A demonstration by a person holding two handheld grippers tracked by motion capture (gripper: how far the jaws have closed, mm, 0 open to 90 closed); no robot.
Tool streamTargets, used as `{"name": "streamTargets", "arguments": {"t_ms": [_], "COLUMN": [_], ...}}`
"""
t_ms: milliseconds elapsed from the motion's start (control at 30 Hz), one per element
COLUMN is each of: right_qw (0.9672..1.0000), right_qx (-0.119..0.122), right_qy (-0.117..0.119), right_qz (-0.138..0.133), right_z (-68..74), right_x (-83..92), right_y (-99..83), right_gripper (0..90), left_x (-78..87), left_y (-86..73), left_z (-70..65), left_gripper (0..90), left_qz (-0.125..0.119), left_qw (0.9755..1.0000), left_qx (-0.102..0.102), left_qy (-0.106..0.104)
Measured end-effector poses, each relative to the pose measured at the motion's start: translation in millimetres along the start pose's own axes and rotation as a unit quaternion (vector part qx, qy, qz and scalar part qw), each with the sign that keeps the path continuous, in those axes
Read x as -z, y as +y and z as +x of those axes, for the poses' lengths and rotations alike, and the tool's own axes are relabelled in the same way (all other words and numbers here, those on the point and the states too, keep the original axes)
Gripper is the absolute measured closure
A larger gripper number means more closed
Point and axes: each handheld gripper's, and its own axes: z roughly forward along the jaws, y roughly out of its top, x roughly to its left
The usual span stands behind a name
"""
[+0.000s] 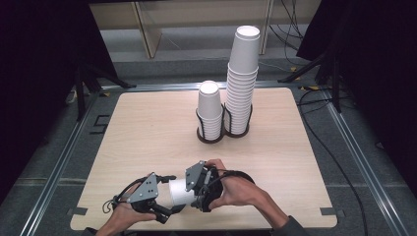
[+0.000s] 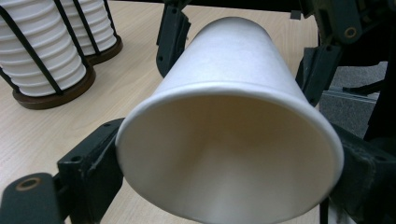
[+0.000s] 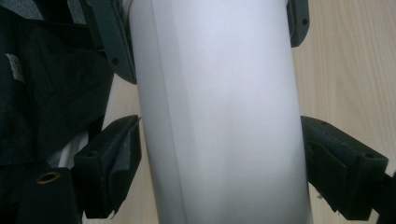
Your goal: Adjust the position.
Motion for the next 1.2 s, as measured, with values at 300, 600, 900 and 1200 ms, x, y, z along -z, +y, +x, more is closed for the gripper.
{"name": "streamTargets", "arguments": {"t_ms": [300, 600, 900, 1200], "right_qw": [0.9997, 0.9982, 0.9839, 0.9695], "right_qx": [0.024, -0.027, -0.117, -0.137], "right_qy": [0.009, 0.023, -0.015, -0.003], "right_qz": [0.004, -0.049, -0.134, -0.203], "right_z": [-0.1, -6.3, -26.4, -25.7], "right_x": [-9.9, -0.9, 11.0, 14.0], "right_y": [-2.2, -13.0, -38.9, -40.5], "right_gripper": [21.0, 21.4, 21.2, 21.0], "left_x": [3.7, 14.5, 27.3, 23.2], "left_y": [-1.7, -1.4, -3.1, -3.2], "left_z": [3.7, 12.1, 24.2, 23.6], "left_gripper": [8.0, 7.9, 14.0, 13.7], "left_qz": [-0.042, -0.113, -0.178, -0.181], "left_qw": [0.9988, 0.9928, 0.9786, 0.975], "left_qx": [0.016, 0.042, 0.095, 0.124], "left_qy": [-0.018, -0.003, 0.04, 0.036]}}
